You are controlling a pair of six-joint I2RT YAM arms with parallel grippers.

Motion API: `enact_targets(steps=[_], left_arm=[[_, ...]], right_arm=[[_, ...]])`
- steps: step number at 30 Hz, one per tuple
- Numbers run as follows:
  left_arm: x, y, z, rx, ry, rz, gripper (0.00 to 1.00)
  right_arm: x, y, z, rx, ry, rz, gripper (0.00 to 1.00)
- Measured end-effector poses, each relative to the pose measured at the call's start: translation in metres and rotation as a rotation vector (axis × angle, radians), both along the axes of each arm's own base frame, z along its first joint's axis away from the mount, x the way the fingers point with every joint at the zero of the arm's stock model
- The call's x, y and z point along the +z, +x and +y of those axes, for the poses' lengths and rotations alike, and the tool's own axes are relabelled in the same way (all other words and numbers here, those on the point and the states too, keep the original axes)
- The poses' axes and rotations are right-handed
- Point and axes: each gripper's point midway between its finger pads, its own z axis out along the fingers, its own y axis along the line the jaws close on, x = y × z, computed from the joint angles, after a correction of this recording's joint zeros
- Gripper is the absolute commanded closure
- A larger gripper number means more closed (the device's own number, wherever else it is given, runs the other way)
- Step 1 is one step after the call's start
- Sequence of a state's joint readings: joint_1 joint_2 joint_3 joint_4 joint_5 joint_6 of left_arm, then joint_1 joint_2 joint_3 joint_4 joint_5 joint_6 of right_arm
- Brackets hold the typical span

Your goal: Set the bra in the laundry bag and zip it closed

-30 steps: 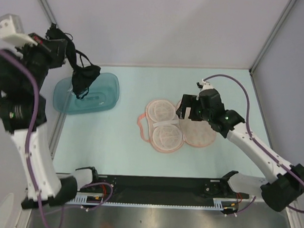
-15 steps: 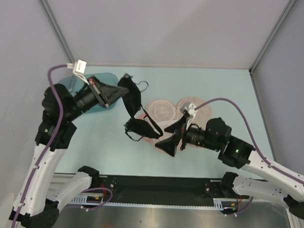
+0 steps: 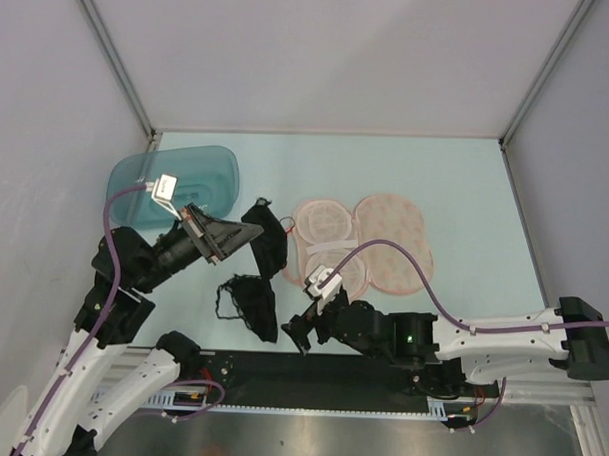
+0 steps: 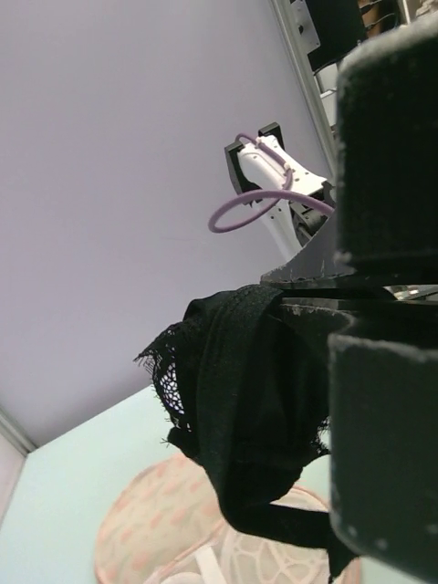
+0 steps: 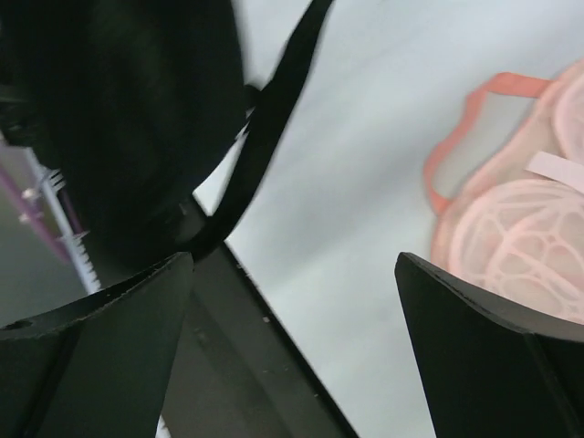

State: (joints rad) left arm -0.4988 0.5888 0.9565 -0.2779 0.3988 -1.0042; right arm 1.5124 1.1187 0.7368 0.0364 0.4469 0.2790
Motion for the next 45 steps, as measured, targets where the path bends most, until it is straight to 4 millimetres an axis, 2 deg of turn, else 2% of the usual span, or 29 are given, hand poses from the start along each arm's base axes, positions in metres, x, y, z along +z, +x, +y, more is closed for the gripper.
enact_targets(steps=[3, 7, 12, 17, 21, 26, 29, 31, 32, 35, 36, 38, 39, 42, 43, 45], left_arm=[[-0.015, -0.001, -0.001, -0.005, 0.000, 0.032, 1.00], [-0.033, -0.003, 0.001, 0.006, -0.001, 0.082, 1.00], [-0.033, -0.006, 0.006, 0.025, -0.007, 0.081, 1.00], [-0.034, -0.010, 0.010, 0.037, -0.016, 0.095, 1.00], [-0.031, -0.013, 0.012, 0.037, -0.029, 0.092, 1.00], [-0.030, -0.015, 0.013, 0.037, -0.031, 0.104, 1.00], [-0.027, -0.016, 0.013, 0.037, -0.034, 0.100, 1.00], [-0.025, -0.017, 0.014, 0.037, -0.036, 0.097, 1.00], [-0.025, -0.017, 0.014, 0.037, -0.039, 0.098, 1.00], [-0.025, -0.017, 0.015, 0.043, -0.039, 0.104, 1.00], [-0.027, -0.017, 0.016, 0.049, -0.036, 0.110, 1.00], [-0.030, -0.016, 0.019, 0.068, -0.029, 0.119, 1.00], [-0.033, -0.015, 0.020, 0.078, -0.019, 0.124, 1.00], [-0.045, -0.012, 0.026, 0.123, 0.023, 0.141, 0.81], [-0.050, -0.010, 0.029, 0.143, 0.043, 0.149, 0.65], [-0.065, -0.008, 0.038, 0.193, 0.089, 0.186, 0.47]], right_arm=[[-0.004, 0.007, -0.003, -0.046, 0.017, -0.011, 0.01], [-0.008, -0.002, 0.002, 0.026, 0.050, -0.022, 0.00], [0.000, -0.020, 0.018, 0.136, 0.132, -0.011, 0.00], [-0.019, -0.029, 0.027, 0.193, 0.120, 0.004, 0.00], [-0.038, -0.021, 0.033, 0.153, 0.079, -0.013, 0.00], [-0.051, -0.005, 0.039, 0.076, 0.051, -0.074, 0.03], [-0.050, -0.001, 0.045, 0.055, 0.062, -0.101, 0.10], [-0.048, 0.000, 0.048, 0.042, 0.076, -0.110, 0.29], [-0.046, 0.001, 0.049, 0.034, 0.085, -0.114, 0.46], [-0.041, 0.003, 0.050, 0.026, 0.103, -0.128, 0.71], [-0.039, 0.003, 0.051, 0.021, 0.113, -0.130, 0.88], [-0.038, 0.005, 0.050, 0.017, 0.112, -0.137, 0.99], [-0.038, 0.005, 0.050, 0.016, 0.110, -0.136, 1.00], [-0.040, 0.003, 0.043, 0.026, 0.081, -0.125, 1.00], [-0.037, 0.001, 0.040, 0.034, 0.076, -0.118, 1.00], [-0.031, -0.004, 0.029, 0.060, 0.058, -0.090, 1.00]])
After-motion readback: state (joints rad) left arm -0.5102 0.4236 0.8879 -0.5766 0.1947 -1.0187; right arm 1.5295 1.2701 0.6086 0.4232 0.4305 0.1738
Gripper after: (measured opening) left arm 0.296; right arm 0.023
